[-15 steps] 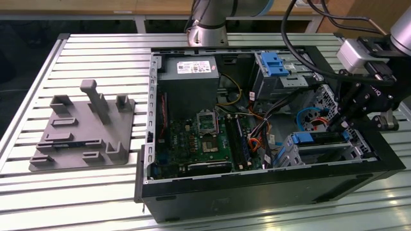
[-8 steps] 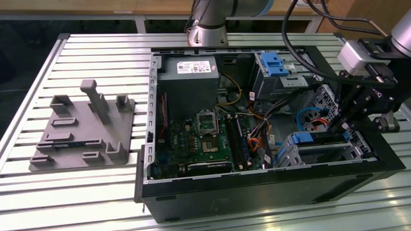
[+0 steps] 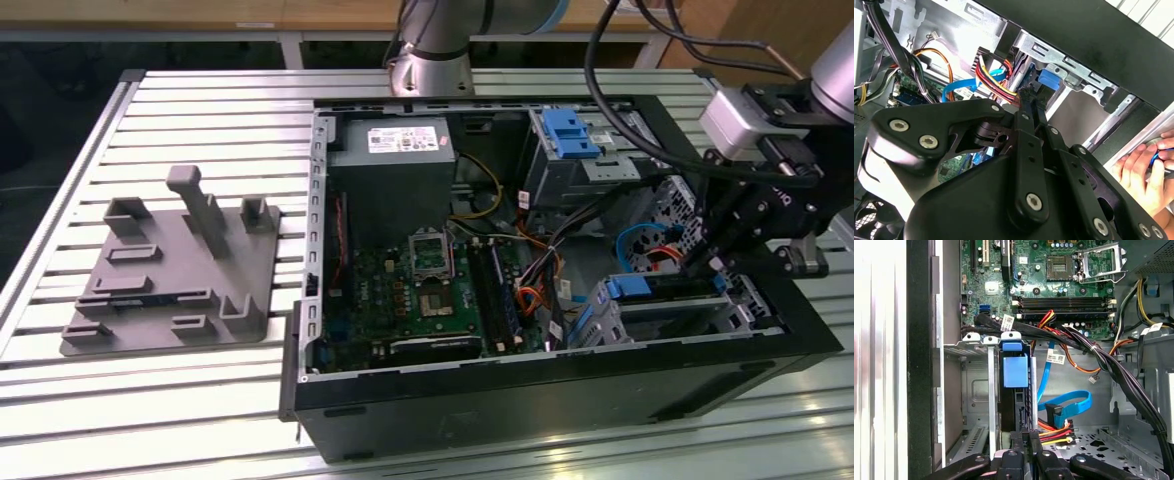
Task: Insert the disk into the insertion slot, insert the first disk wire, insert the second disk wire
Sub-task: 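Insert the first disk wire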
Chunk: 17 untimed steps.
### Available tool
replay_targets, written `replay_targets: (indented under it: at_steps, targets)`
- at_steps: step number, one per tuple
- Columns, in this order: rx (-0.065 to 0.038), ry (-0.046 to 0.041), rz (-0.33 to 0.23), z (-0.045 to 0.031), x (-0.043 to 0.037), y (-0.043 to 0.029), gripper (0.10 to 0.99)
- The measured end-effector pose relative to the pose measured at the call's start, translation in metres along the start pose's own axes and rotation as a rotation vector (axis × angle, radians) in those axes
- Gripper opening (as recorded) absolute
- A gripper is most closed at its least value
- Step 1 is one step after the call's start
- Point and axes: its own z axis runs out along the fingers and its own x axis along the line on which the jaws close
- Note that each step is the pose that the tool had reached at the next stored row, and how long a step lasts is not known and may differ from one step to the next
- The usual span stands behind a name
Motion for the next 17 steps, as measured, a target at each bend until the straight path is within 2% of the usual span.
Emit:
replay_targets:
  at_steps: [17]
  targets:
    - [0.000,0.0001,-0.001,0.0036,0.0001,-0.0002,0.161]
